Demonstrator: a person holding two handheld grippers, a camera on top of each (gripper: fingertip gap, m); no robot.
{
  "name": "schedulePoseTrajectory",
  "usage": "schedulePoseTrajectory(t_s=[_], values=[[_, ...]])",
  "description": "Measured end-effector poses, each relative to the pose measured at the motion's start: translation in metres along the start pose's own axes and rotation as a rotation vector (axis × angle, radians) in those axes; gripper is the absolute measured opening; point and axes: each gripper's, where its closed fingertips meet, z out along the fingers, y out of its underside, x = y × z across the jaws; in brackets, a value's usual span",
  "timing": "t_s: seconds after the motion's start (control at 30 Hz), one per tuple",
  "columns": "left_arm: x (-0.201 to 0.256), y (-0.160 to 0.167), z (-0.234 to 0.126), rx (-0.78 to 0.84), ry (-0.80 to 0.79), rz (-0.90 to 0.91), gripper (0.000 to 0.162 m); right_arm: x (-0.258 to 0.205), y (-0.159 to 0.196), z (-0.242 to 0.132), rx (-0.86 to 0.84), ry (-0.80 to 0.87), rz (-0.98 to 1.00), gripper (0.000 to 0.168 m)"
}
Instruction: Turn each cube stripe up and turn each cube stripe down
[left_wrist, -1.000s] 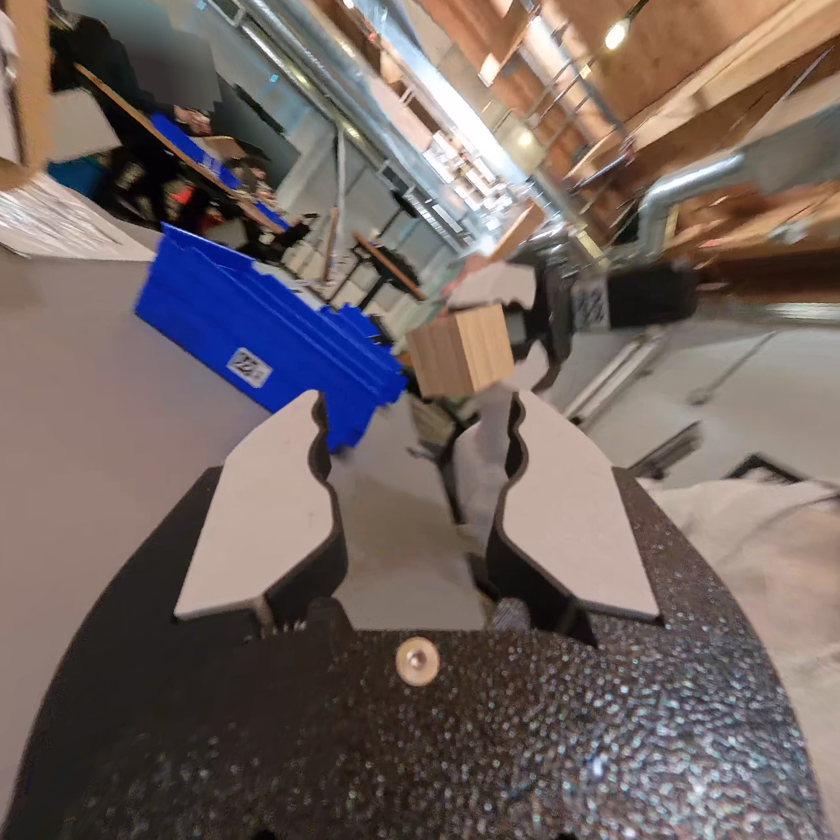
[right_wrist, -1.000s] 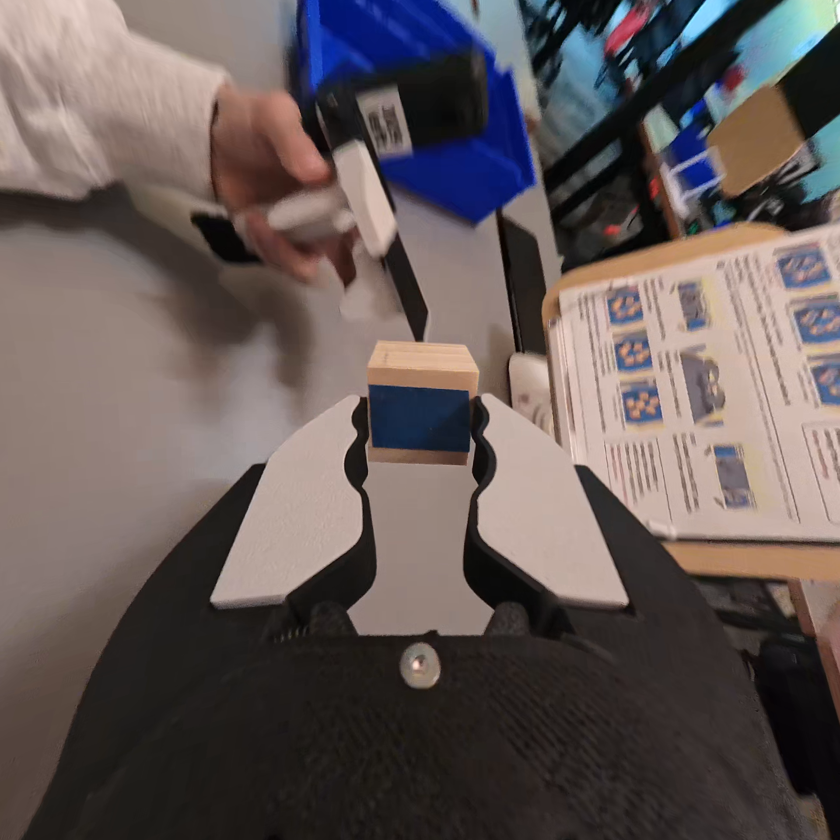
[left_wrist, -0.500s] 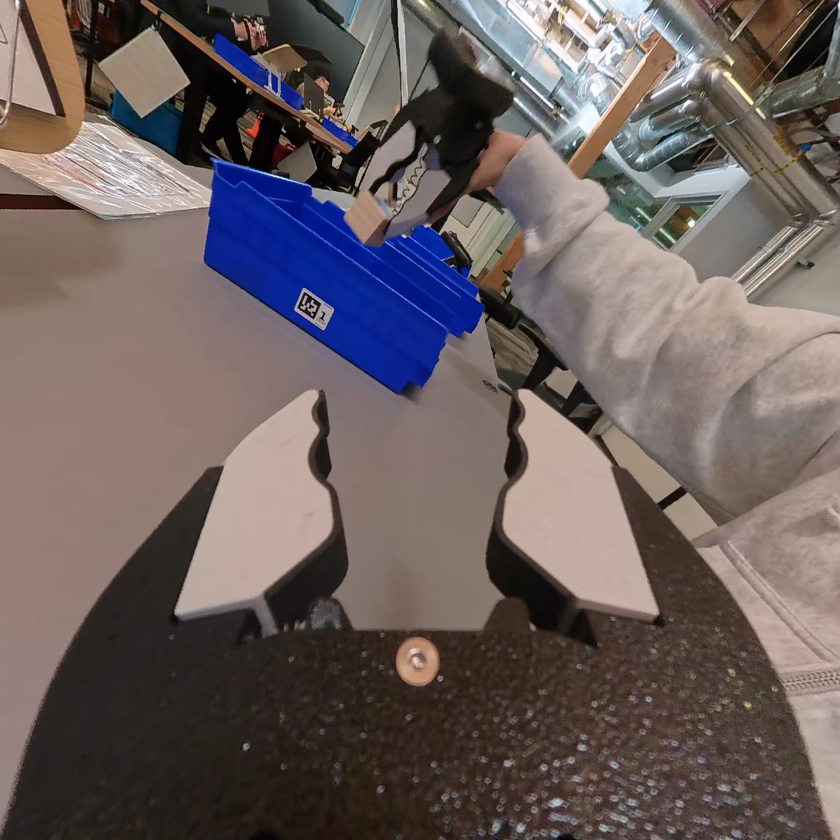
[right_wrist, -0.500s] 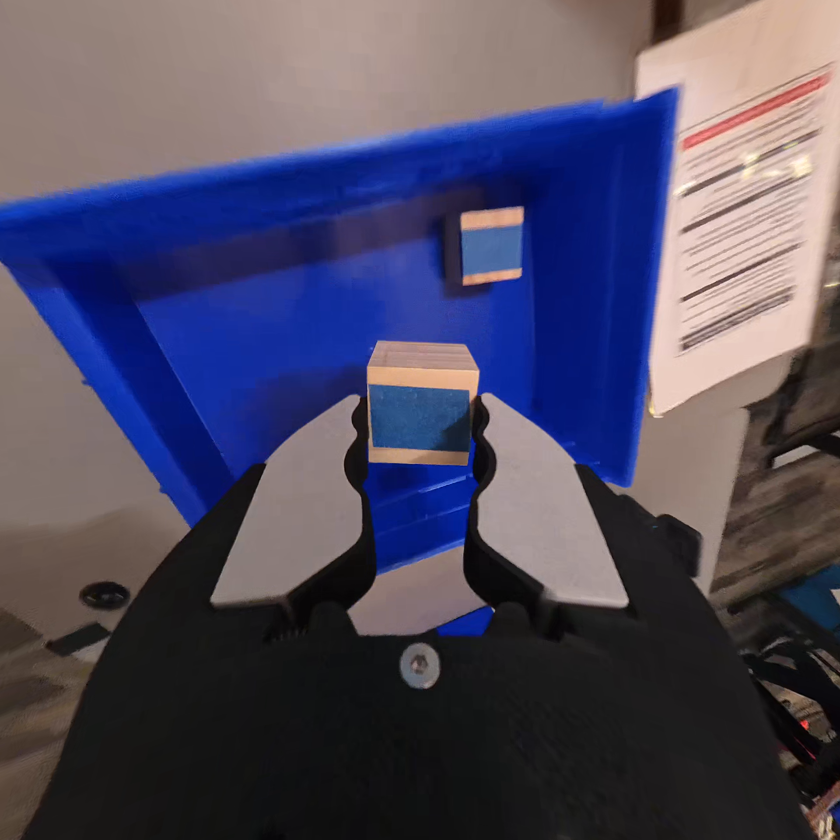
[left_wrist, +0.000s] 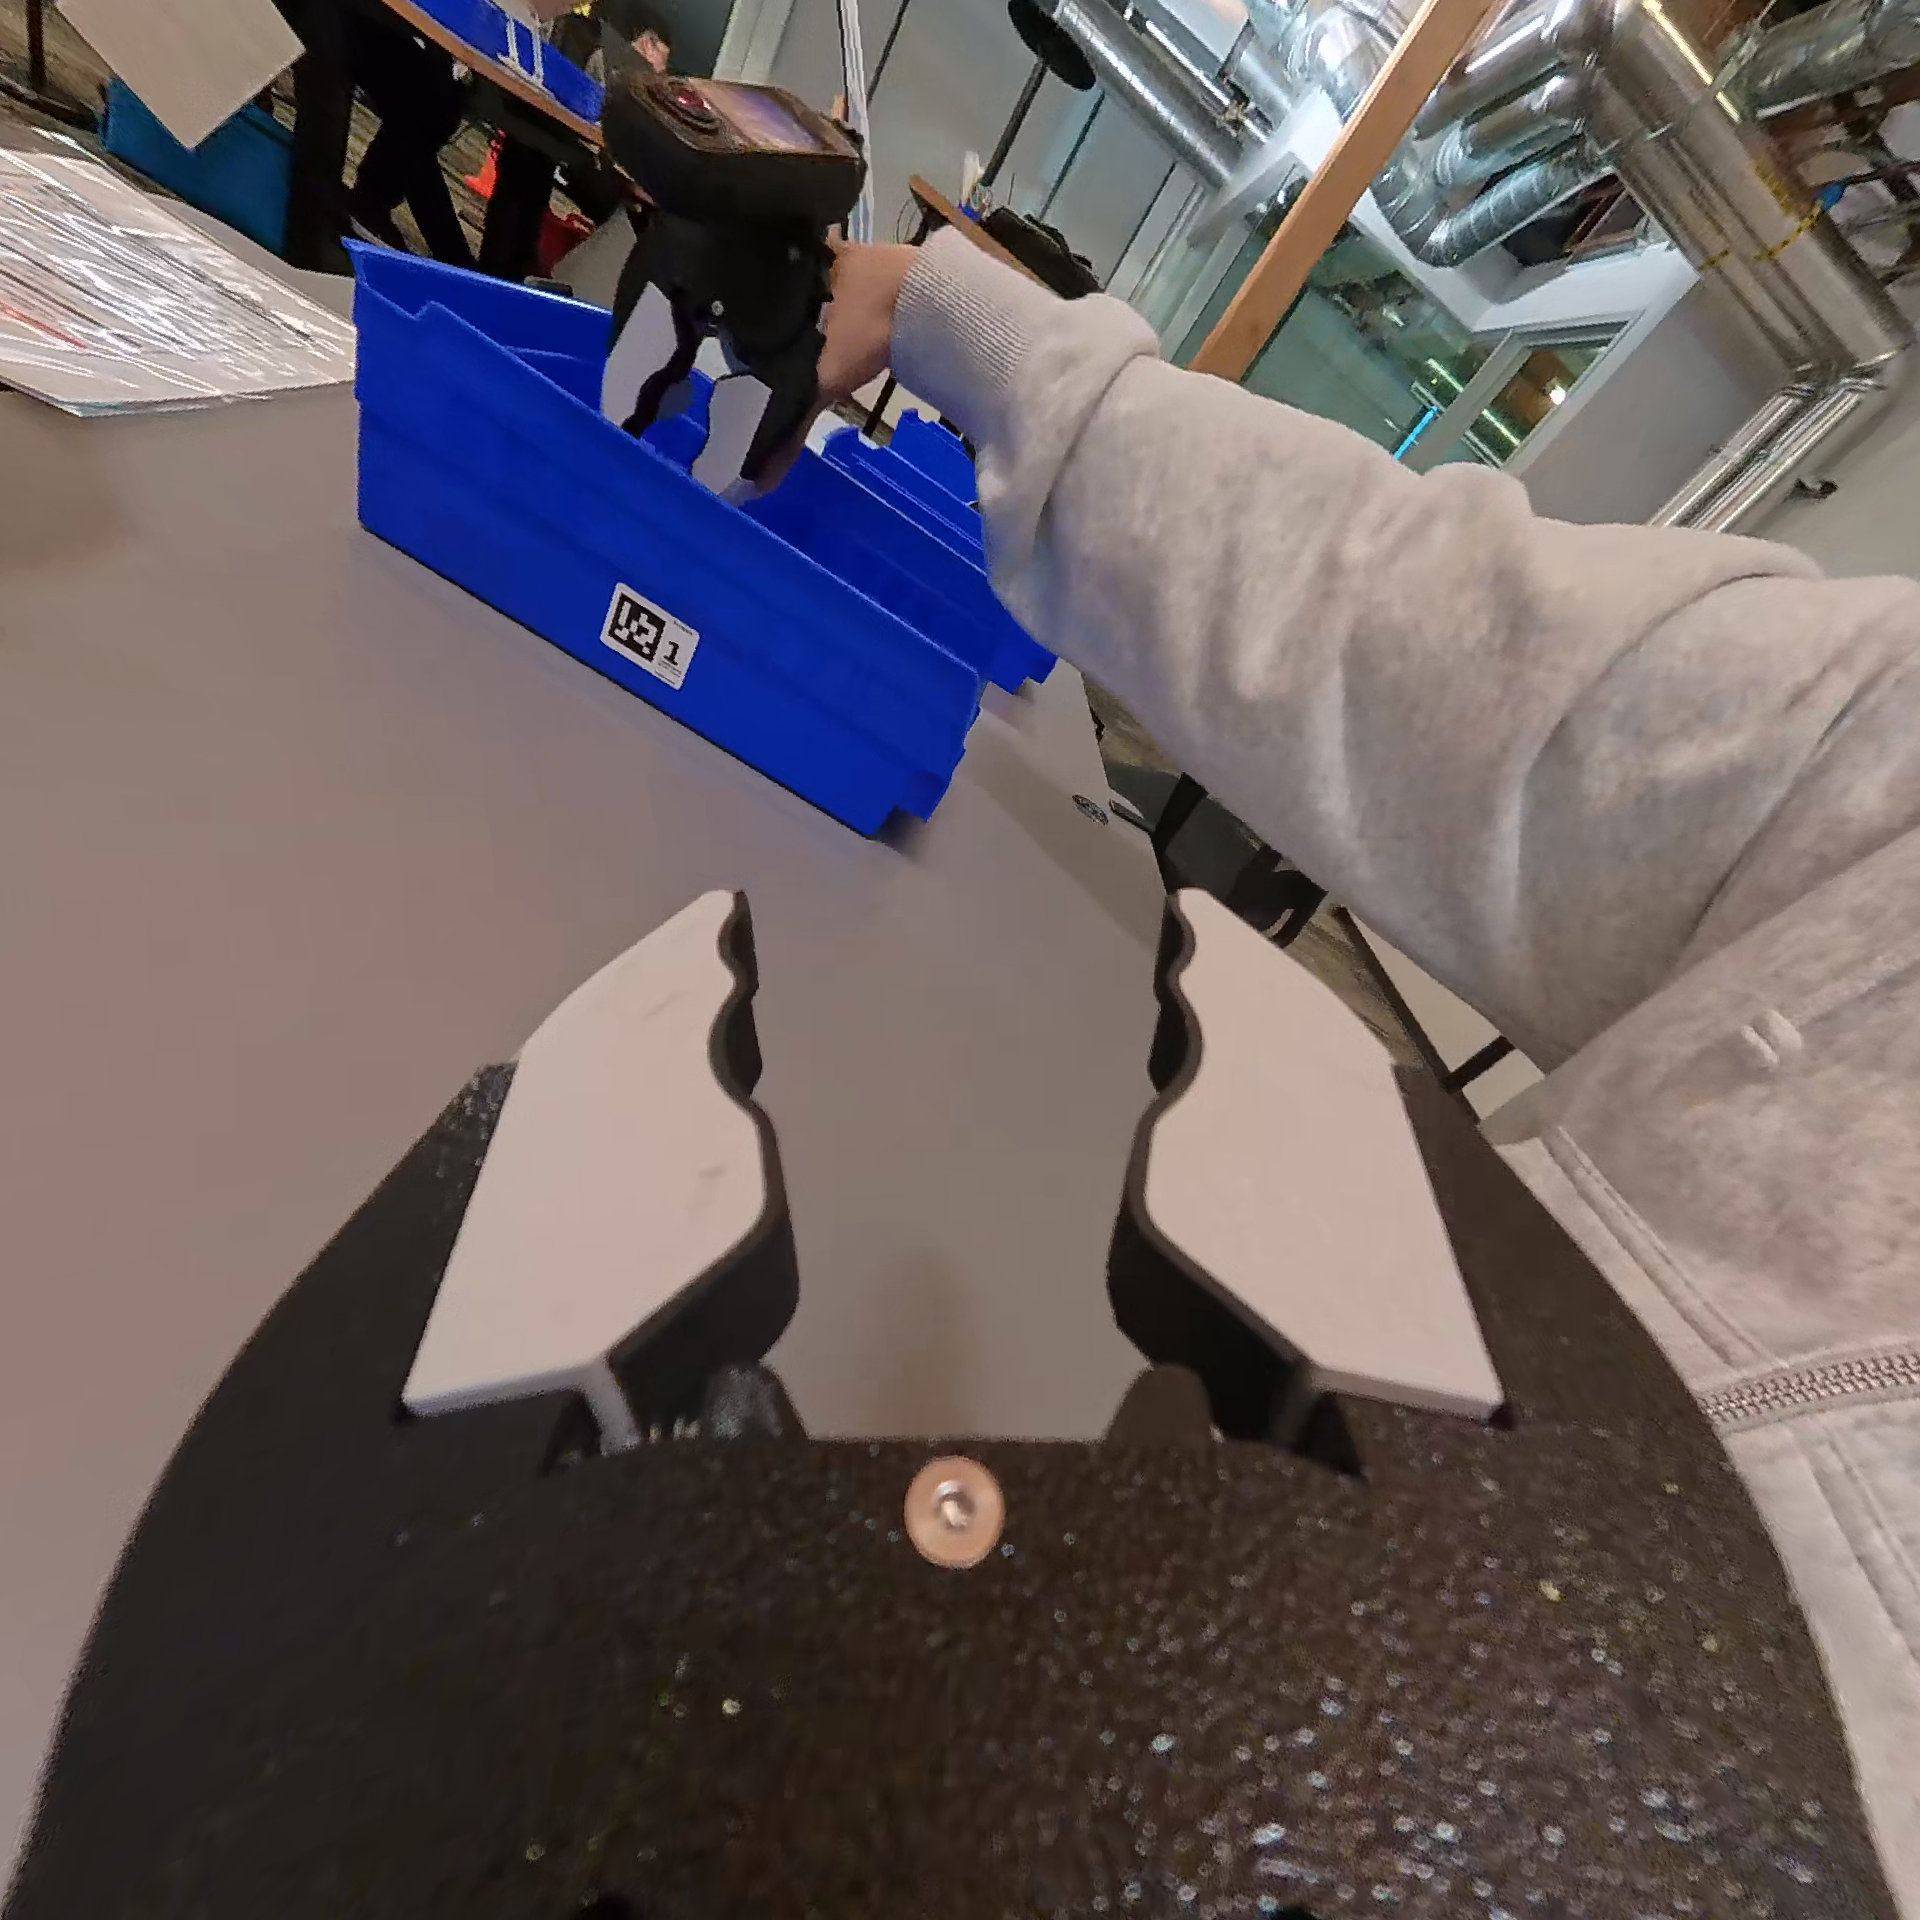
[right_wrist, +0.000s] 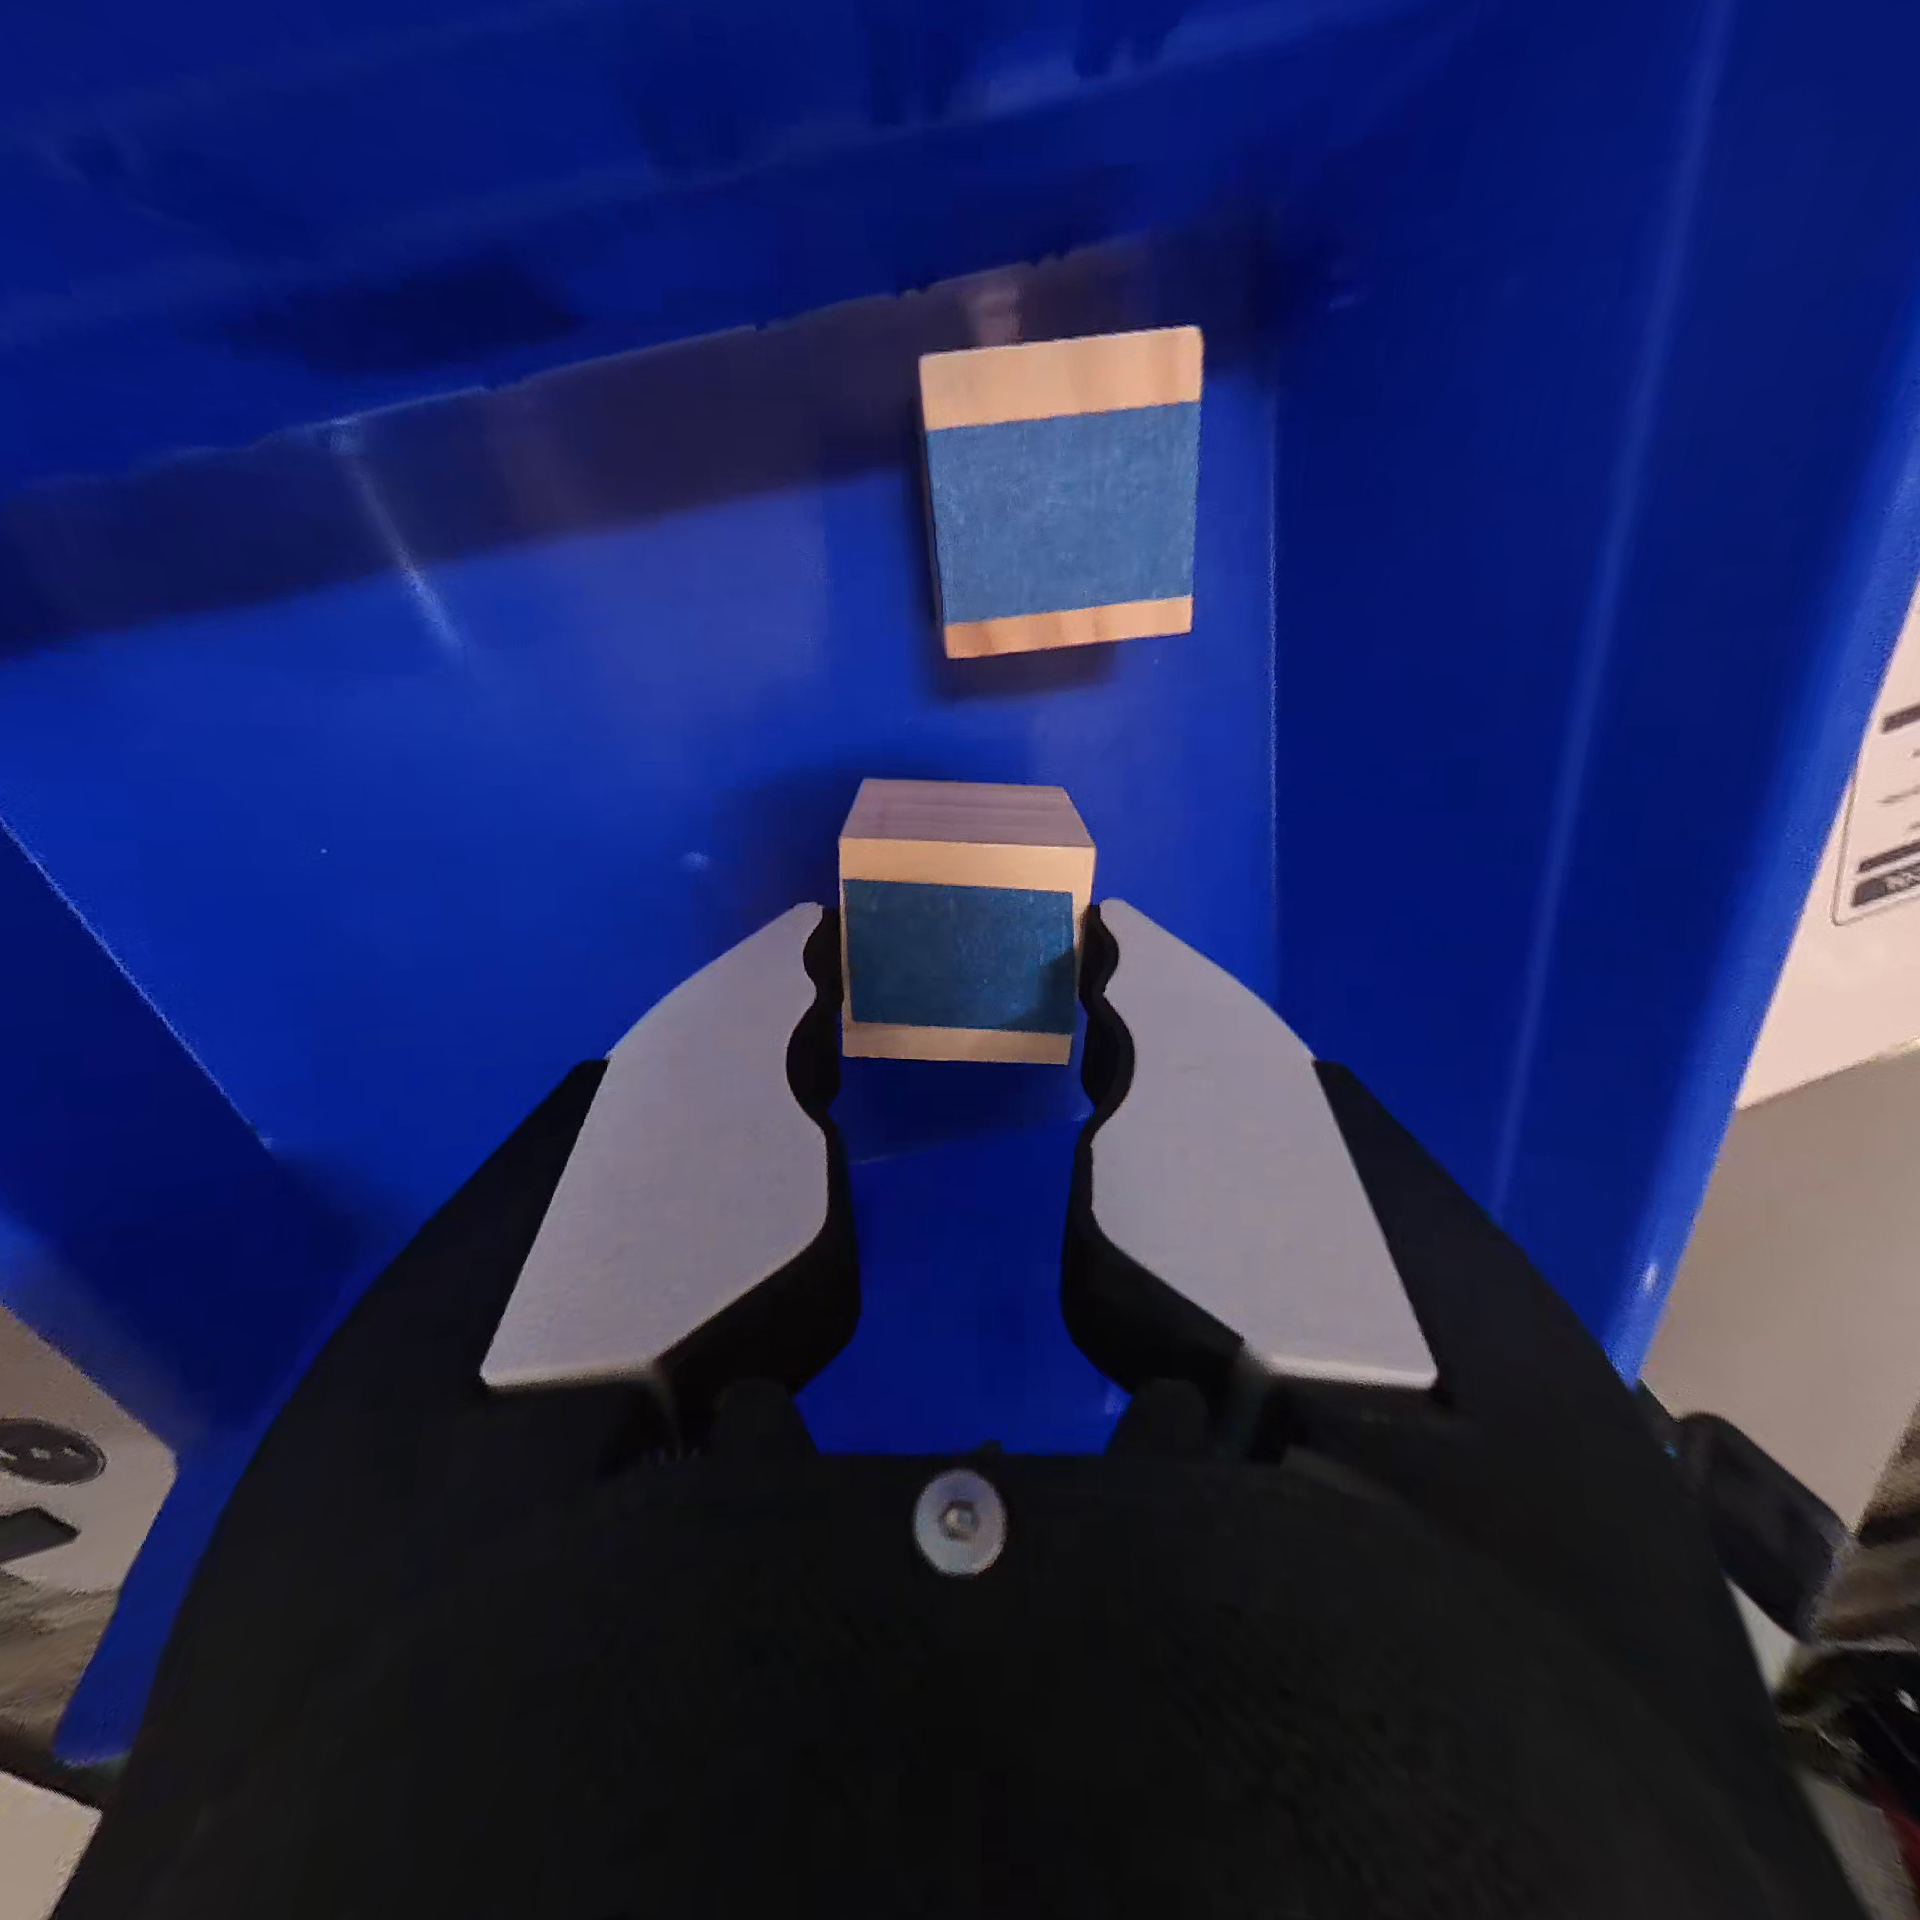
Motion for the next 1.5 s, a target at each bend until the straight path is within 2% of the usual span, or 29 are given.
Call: schedulePoseTrajectory(t_s=[0.23, 0.6, 0.7, 0.9, 1.07, 1.17, 1.27, 1.4, 1.5], values=[[0.001, 0.002, 0.003, -0.005, 0.022, -0.018, 0.073, -0.002, 0.002, 0.02, 0.021, -0.037, 0.008, 0.045], [0.006, 0.001, 0.004, -0.003, 0.038, 0.0, 0.074, -0.003, -0.001, 0.02, 0.043, -0.051, 0.029, 0.046], [0.007, 0.0, 0.003, 0.004, 0.044, 0.0, 0.074, -0.001, 0.0, 0.013, 0.045, -0.026, 0.034, 0.051], [0.01, -0.006, 0.002, 0.022, 0.039, 0.017, 0.074, 0.007, -0.013, -0.043, 0.151, 0.091, 0.103, 0.068], [0.01, -0.024, -0.011, 0.077, -0.046, 0.063, 0.075, -0.02, -0.07, -0.119, 0.458, 0.181, 0.131, 0.069], [0.001, -0.041, -0.035, 0.113, -0.183, 0.09, 0.076, -0.055, -0.114, -0.154, 0.665, 0.21, 0.201, 0.072], [0.0, -0.07, -0.08, 0.215, -0.339, 0.113, 0.076, -0.114, -0.158, -0.166, 0.818, 0.141, 0.206, 0.074], [0.013, -0.109, -0.165, 0.375, -0.546, 0.205, 0.071, -0.195, -0.209, -0.153, 0.954, 0.031, 0.175, 0.076], [0.003, -0.111, -0.228, 0.262, -0.747, 0.312, 0.07, -0.244, -0.237, -0.135, 1.03, -0.045, 0.139, 0.077]])
